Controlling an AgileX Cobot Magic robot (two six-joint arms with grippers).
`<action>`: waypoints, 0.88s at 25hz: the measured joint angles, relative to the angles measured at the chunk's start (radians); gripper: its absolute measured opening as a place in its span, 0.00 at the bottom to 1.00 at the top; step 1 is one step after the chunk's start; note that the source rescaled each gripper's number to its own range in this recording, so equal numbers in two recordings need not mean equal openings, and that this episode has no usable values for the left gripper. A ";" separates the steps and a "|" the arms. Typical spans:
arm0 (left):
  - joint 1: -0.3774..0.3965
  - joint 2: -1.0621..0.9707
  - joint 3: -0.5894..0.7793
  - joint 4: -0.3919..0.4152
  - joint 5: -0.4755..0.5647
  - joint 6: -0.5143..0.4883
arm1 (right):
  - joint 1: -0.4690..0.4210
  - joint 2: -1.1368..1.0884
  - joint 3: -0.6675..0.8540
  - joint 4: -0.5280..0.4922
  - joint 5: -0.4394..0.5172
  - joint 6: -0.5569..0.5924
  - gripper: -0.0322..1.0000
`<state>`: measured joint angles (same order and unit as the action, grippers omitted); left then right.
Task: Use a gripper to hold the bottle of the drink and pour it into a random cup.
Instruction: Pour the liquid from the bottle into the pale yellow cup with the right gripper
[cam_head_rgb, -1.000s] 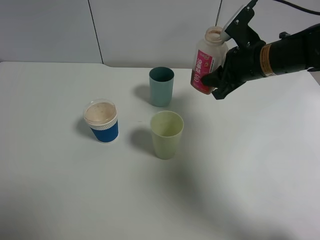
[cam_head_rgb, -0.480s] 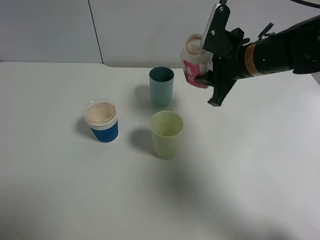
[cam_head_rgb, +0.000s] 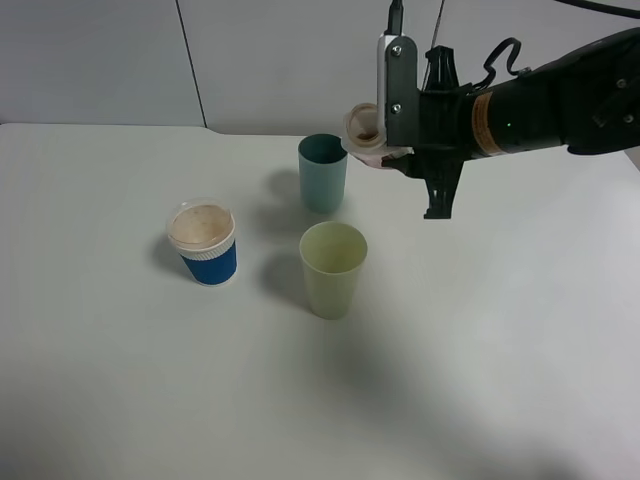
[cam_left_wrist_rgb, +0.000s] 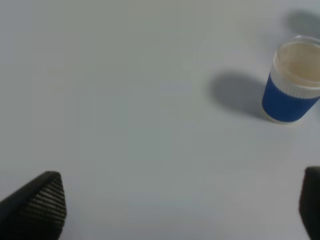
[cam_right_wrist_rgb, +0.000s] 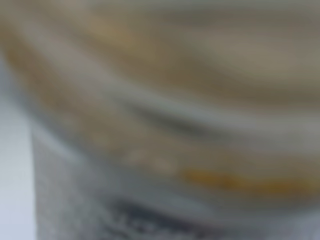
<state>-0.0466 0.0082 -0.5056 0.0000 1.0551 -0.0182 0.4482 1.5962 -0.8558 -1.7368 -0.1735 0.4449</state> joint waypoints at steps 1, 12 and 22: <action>0.000 0.000 0.000 0.000 0.000 0.000 | 0.008 0.000 0.000 0.000 0.020 -0.005 0.05; 0.000 0.000 0.000 0.000 0.000 0.000 | 0.127 0.000 0.000 0.000 0.211 -0.136 0.05; 0.000 0.000 0.000 0.000 0.000 0.000 | 0.149 0.000 0.000 0.001 0.222 -0.300 0.05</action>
<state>-0.0466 0.0082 -0.5056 0.0000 1.0551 -0.0182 0.5975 1.5962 -0.8558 -1.7359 0.0483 0.1449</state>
